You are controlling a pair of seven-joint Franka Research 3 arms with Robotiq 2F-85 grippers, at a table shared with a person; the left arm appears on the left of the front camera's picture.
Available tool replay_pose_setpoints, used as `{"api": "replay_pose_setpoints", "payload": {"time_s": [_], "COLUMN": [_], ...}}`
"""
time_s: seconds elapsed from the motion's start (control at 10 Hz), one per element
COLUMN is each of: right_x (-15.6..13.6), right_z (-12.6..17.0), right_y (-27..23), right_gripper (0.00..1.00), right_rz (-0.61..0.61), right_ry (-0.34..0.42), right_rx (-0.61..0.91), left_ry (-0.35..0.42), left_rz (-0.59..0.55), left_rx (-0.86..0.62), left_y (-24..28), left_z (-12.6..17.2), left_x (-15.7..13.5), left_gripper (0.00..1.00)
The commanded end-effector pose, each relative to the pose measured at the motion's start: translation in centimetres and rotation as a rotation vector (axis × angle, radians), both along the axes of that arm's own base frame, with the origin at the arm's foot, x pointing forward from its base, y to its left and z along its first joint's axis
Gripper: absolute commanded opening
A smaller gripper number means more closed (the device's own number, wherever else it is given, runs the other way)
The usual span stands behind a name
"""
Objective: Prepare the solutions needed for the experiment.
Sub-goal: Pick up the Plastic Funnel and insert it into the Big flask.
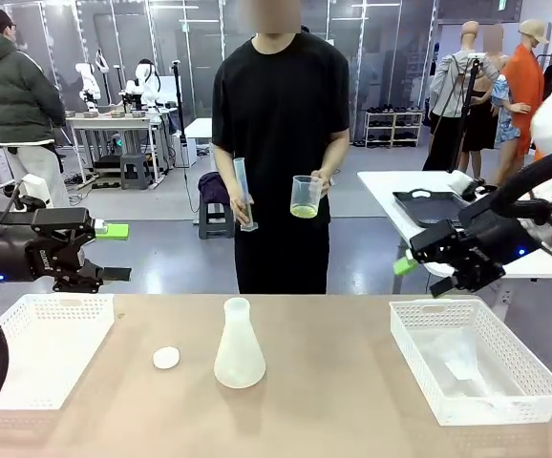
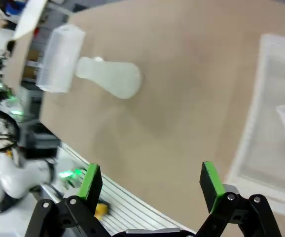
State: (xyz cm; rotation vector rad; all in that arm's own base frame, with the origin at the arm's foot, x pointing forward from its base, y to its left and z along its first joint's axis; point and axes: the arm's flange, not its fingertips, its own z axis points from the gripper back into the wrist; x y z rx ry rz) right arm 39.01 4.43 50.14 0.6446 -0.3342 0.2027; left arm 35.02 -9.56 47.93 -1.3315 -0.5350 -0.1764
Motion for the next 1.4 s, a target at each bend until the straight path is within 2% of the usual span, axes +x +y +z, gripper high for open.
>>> {"api": "replay_pose_setpoints", "payload": {"time_s": [0.0,0.2,0.4,0.5,0.6,0.7,1.1,1.2,1.3], "right_x": [4.1,6.6,7.6,8.3,8.8,7.5,7.5,8.0,9.5], "right_z": [1.6,2.8,3.4,3.4,3.2,3.1,3.1,3.2,2.8], "right_y": [-2.6,-3.5,-3.5,-3.6,-3.5,-3.2,-3.2,-3.3,-3.7], "right_gripper": [1.00,1.00,1.00,1.00,1.00,1.00,1.00,1.00,1.00], "right_rz": [0.238,0.451,0.685,0.708,0.667,0.644,0.644,0.662,0.804], "right_ry": [-0.062,-0.119,-0.040,-0.043,-0.047,-0.031,-0.031,-0.029,-0.058], "right_rx": [-0.151,-0.293,-0.436,-0.457,-0.472,-0.419,-0.419,-0.440,-0.522], "left_ry": [0.010,0.010,0.010,0.010,0.010,0.010,0.010,0.010,0.010], "left_rz": [0.005,0.005,0.005,0.005,0.005,0.005,0.005,0.005,0.005], "left_rx": [-0.029,-0.029,-0.029,-0.029,-0.029,-0.029,-0.029,-0.029,-0.029], "left_y": [-0.3,-0.3,-0.3,-0.3,-0.3,-0.3,-0.3,-0.3,-0.3], "left_z": [0.3,0.3,0.3,0.3,0.3,0.3,0.3,0.3,0.3], "left_x": [-0.1,-0.1,-0.1,-0.1,-0.1,-0.1,-0.1,-0.1,-0.1], "left_gripper": [1.00,1.00,1.00,1.00,1.00,1.00,1.00,1.00,1.00]}}
